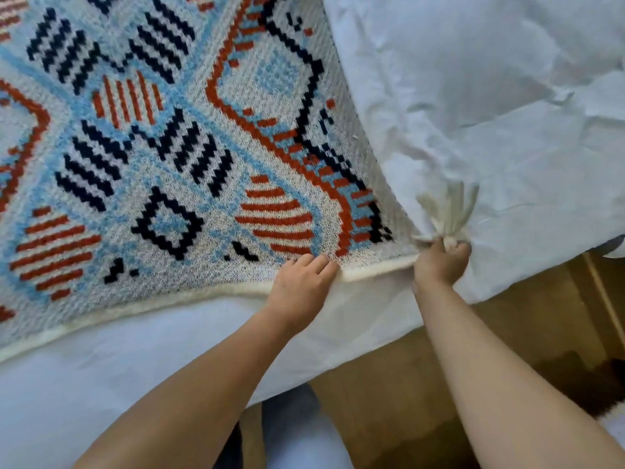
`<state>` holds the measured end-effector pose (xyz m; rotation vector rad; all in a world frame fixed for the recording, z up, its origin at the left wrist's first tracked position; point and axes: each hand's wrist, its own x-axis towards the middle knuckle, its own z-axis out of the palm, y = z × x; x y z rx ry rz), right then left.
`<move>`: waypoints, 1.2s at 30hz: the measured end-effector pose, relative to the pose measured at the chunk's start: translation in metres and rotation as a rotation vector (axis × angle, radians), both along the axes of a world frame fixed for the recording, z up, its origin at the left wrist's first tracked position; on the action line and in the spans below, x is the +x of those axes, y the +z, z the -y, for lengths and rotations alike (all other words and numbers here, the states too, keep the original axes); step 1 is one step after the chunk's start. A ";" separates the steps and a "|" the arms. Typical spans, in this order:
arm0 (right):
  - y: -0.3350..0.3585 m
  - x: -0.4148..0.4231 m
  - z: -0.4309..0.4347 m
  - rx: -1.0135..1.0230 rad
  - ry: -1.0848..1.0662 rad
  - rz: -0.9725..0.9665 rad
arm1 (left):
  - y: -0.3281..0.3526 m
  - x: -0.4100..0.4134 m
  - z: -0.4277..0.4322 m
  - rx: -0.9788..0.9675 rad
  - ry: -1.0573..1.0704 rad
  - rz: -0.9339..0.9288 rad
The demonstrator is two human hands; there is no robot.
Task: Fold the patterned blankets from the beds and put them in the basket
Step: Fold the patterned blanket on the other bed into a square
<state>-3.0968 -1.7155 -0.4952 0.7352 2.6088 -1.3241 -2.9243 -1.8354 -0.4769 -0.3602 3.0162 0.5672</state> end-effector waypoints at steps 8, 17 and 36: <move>-0.015 0.004 -0.008 0.016 -0.096 0.124 | -0.015 0.011 0.012 -0.015 0.009 0.118; -0.007 0.064 0.035 -0.065 -0.080 0.189 | -0.009 0.062 0.037 -0.076 0.181 -0.021; 0.002 0.238 0.155 -0.160 0.039 0.376 | 0.004 0.216 0.136 -0.088 0.275 0.104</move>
